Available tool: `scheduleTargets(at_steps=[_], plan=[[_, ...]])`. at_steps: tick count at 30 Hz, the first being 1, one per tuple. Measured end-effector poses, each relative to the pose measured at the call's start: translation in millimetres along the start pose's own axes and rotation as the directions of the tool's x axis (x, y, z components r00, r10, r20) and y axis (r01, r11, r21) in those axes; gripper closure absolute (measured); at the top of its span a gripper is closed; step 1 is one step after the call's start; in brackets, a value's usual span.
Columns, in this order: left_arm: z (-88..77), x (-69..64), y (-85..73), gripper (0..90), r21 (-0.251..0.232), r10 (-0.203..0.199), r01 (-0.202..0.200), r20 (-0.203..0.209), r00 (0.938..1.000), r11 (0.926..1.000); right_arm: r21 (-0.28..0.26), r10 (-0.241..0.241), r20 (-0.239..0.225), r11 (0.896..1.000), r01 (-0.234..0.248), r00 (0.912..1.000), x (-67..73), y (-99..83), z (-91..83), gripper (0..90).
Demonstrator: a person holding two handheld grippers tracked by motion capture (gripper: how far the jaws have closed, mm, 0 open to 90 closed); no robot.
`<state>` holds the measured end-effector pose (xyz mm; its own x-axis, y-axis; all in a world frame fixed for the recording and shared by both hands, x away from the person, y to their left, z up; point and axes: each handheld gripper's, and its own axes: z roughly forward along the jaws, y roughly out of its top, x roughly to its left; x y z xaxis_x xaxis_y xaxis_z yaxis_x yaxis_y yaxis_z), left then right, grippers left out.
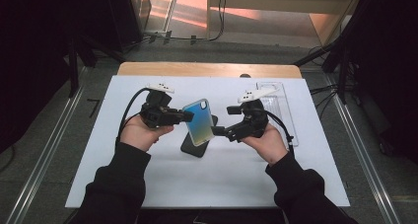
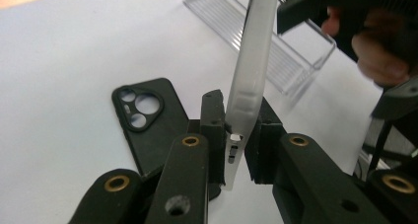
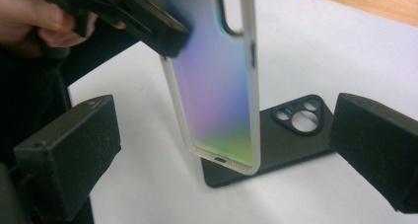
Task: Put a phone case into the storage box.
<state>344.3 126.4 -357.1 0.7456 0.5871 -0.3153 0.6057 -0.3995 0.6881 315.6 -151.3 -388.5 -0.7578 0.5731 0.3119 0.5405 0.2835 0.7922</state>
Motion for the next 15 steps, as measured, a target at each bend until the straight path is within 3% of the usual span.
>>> scheduleTargets(at_steps=[7,10,15], plan=[[-1.8,-0.1,1.3,80.4,0.020,-0.061,0.062,-0.049,0.9969,0.9979,-0.021,0.031,0.105,0.999,-0.029,0.9940,9.2,-6.3,11.0,0.0],[-1.5,-1.6,2.0,80.4,0.030,-0.076,0.078,-0.063,0.9951,0.9965,-0.041,0.053,0.121,0.998,-0.048,0.9912,13.1,-9.6,16.1,0.0],[1.3,-5.9,3.1,80.5,0.052,-0.085,0.090,-0.092,0.9922,0.9946,-0.047,0.050,0.150,0.998,-0.043,0.9874,21.2,-14.2,26.5,0.0]])
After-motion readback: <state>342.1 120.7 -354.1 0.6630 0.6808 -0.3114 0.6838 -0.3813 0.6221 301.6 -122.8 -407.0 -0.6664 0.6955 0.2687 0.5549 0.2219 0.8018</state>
